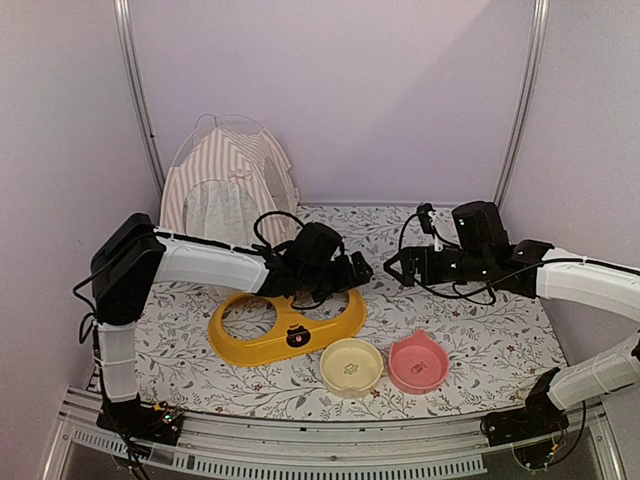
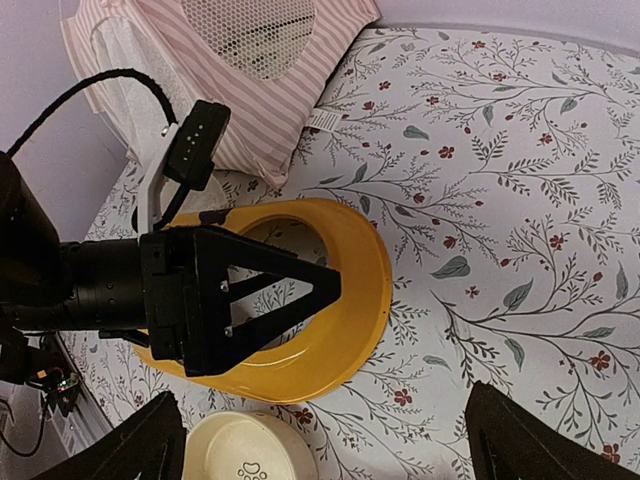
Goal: Set up the pet tent
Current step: Move the pet food container to the center of the board.
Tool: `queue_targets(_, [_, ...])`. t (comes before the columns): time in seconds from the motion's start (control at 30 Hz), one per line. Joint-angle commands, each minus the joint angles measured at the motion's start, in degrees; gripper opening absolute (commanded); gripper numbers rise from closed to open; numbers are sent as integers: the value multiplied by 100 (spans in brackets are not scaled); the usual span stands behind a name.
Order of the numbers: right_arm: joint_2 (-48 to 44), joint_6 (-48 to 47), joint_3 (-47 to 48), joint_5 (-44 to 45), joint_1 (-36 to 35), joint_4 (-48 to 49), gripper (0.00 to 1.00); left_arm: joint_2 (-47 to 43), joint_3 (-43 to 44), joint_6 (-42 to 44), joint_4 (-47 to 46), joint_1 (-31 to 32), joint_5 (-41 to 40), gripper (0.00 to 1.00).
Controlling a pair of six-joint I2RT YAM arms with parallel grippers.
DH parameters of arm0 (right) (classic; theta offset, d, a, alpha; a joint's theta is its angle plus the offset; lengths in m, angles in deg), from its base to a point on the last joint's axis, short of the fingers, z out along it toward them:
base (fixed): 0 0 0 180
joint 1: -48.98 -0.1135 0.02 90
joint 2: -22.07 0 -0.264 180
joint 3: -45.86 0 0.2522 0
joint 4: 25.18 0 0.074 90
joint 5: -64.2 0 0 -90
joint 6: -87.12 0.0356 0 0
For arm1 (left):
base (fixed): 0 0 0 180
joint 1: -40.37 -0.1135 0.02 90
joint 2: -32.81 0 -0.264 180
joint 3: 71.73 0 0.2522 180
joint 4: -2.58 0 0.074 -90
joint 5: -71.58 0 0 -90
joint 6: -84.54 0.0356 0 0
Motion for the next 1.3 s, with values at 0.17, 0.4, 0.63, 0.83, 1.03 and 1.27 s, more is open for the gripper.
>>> queue_targets(0.17, [-230,239,-336,153,51,-196,99,-650,-199,1230,105,-51,485,100])
queue_targets(0.4, [761,95,22,-245,49,150,99,-1779,-1301,1076,293,-58,3,99])
queue_targets(0.63, [2569,-222,1423,250,-283,-39,99,-2986,-2620,975,549,-320,-222,99])
queue_targets(0.83, [3796,-462,2613,607,-398,-459,99,-3874,-3332,937,786,-551,-296,99])
queue_targets(1.03, [4236,-874,2688,748,-312,-626,99,-4476,-3656,1041,863,-896,-239,99])
queue_targets(1.27, [4101,-693,2433,772,40,-804,100,-4563,-3703,1281,878,-1323,-16,100])
